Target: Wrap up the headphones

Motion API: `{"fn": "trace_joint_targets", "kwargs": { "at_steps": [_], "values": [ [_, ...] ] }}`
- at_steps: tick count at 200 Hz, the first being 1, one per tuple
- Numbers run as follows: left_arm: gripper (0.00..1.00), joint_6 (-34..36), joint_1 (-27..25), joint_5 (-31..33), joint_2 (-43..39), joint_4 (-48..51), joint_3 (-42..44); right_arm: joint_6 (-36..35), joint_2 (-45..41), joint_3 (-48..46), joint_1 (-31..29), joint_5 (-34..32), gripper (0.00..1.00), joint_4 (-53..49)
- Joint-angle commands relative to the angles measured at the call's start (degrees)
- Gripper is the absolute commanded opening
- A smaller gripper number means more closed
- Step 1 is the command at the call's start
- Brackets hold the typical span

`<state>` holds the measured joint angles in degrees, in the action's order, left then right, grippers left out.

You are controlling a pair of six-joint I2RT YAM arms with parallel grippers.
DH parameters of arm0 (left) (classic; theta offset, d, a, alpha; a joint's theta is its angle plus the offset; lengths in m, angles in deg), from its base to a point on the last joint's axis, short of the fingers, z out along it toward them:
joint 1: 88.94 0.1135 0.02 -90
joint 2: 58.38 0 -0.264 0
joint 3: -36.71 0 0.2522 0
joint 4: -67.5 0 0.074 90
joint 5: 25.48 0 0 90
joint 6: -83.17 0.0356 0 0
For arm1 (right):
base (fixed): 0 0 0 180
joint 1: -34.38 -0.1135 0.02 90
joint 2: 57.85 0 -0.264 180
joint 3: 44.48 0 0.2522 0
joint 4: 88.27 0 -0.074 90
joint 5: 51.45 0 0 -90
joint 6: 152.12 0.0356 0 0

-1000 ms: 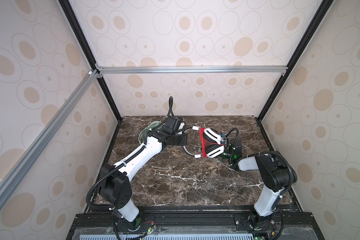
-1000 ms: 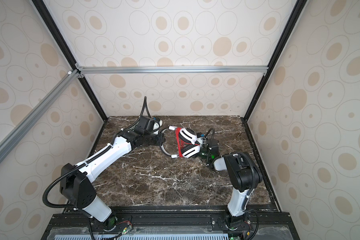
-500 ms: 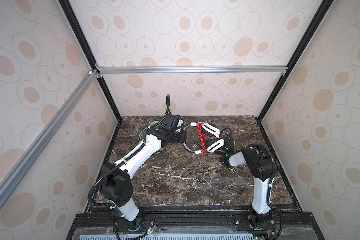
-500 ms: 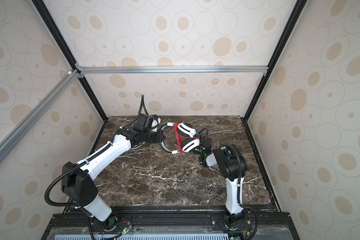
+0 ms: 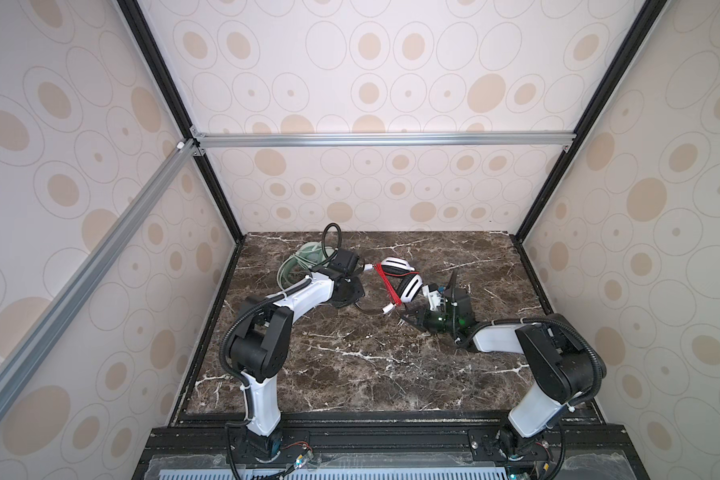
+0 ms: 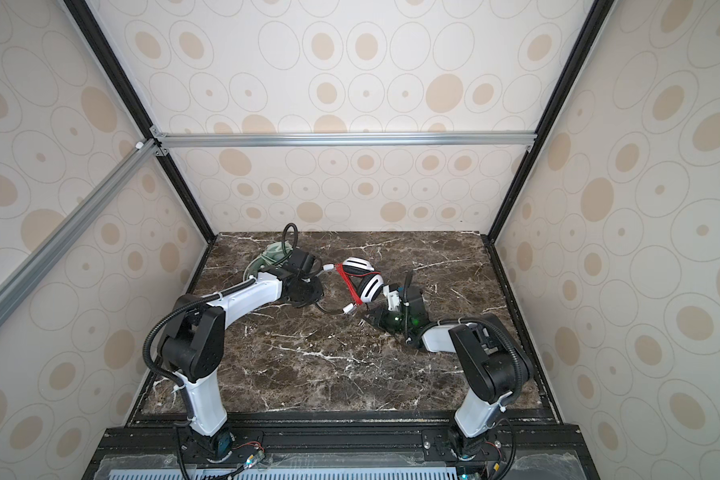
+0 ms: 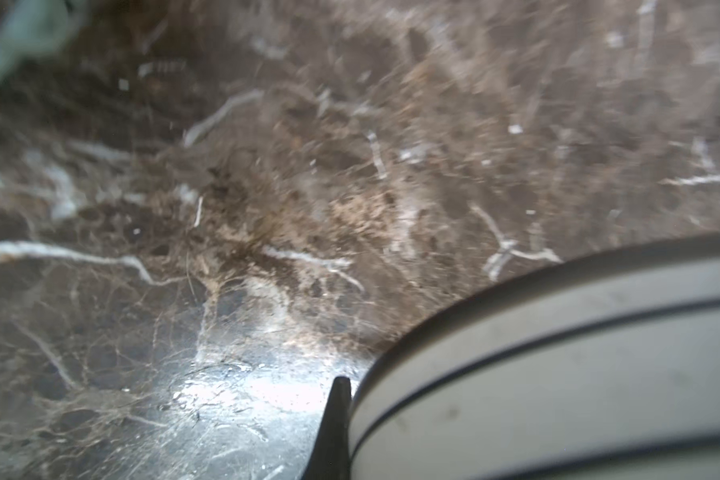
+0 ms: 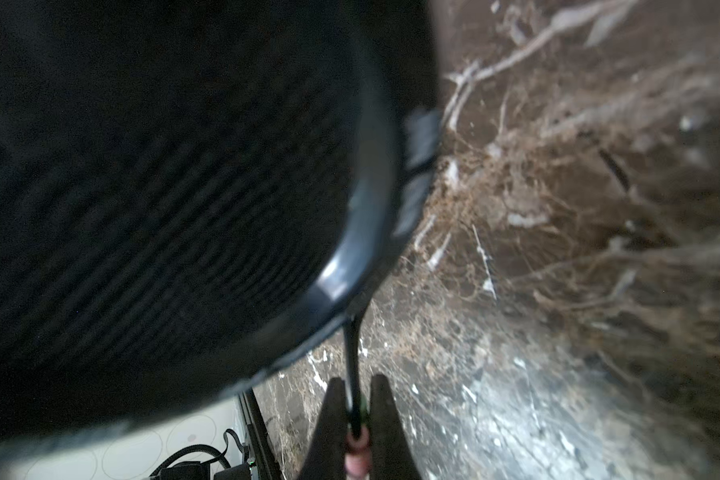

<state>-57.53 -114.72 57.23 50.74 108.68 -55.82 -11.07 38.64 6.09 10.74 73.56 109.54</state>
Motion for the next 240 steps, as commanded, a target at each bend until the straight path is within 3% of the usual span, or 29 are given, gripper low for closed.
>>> {"fn": "trace_joint_targets", "kwargs": {
  "at_steps": [1,42,71,83,98,113,129,137,143,152,165,172,198,211,224,240],
  "values": [
    [0.0,-8.65,-0.3,4.44,2.39,-0.05,-2.03,1.26,-0.44,1.8,-2.39,-3.23,0.07,-12.32],
    [0.0,-8.44,-0.65,8.71,6.08,6.22,-4.17,-3.11,-3.51,1.11,-4.05,-8.46,0.16,-17.54],
    [0.0,-2.68,-0.63,8.29,5.97,5.62,-3.69,-11.2,-10.35,2.35,-4.11,-15.16,0.55,-28.69],
    [0.42,0.47,-0.62,6.96,5.93,4.28,-2.93,-14.94,-14.44,3.56,-4.05,-19.18,0.66,-34.96],
    [0.96,2.95,-0.65,6.79,4.97,3.9,-1.73,-21.12,-19.73,7.52,-3.95,-25.76,0.72,-45.28],
    [0.98,6.44,-0.76,6.76,3.68,3.91,-1.48,-26.22,-25.27,11.9,-3.42,-37.52,0.79,-54.31],
    [0.98,9.16,-1.1,9.84,0.41,4.55,-1.75,-30.75,-31.16,13.16,-1.16,-50.77,0.87,-55.55],
    [0.98,10.48,-1.25,12.14,-2.4,4.06,-1.33,-32.78,-33.64,11.69,0.15,-57.72,0.89,-52.36],
    [0.98,11.37,-1.21,13.02,-5.14,2.54,-0.35,-35.04,-35.22,9.47,0.64,-63.36,0.97,-47.97],
    [0.98,13.11,-1.31,14.55,-9.44,-1.16,1.31,-42.63,-36.58,2.82,0.86,-69.89,1.0,-34.43],
    [0.98,14.98,-1.15,18.0,-13.74,-3.04,1.73,-58.29,-35.54,-8.98,1.68,-69.12,1.0,-9.26],
    [0.98,16.1,-0.95,19.89,-14.67,-2.65,0.79,-61.66,-33.29,-13.46,2.74,-68.38,1.0,1.25],
    [0.98,17.46,-0.16,28.53,-16.99,-1.66,-0.33,-57.12,-24.28,-15.76,8.52,-59.14,1.0,8.27],
    [0.98,19.22,0.22,33.06,-20.3,-5.34,3.77,-60.41,-19.36,-17.4,9.52,-55.53,1.0,16.49],
    [0.98,22.66,1.71,32.67,-24.35,-12.17,9.99,-58.4,-15.57,-18.17,10.66,-56.77,1.0,20.28],
    [0.98,28.91,4.44,29.47,-30.05,-24.12,20.69,-55.79,-9.62,-22.32,14.11,-51.39,1.0,31.2]
  ]
}}
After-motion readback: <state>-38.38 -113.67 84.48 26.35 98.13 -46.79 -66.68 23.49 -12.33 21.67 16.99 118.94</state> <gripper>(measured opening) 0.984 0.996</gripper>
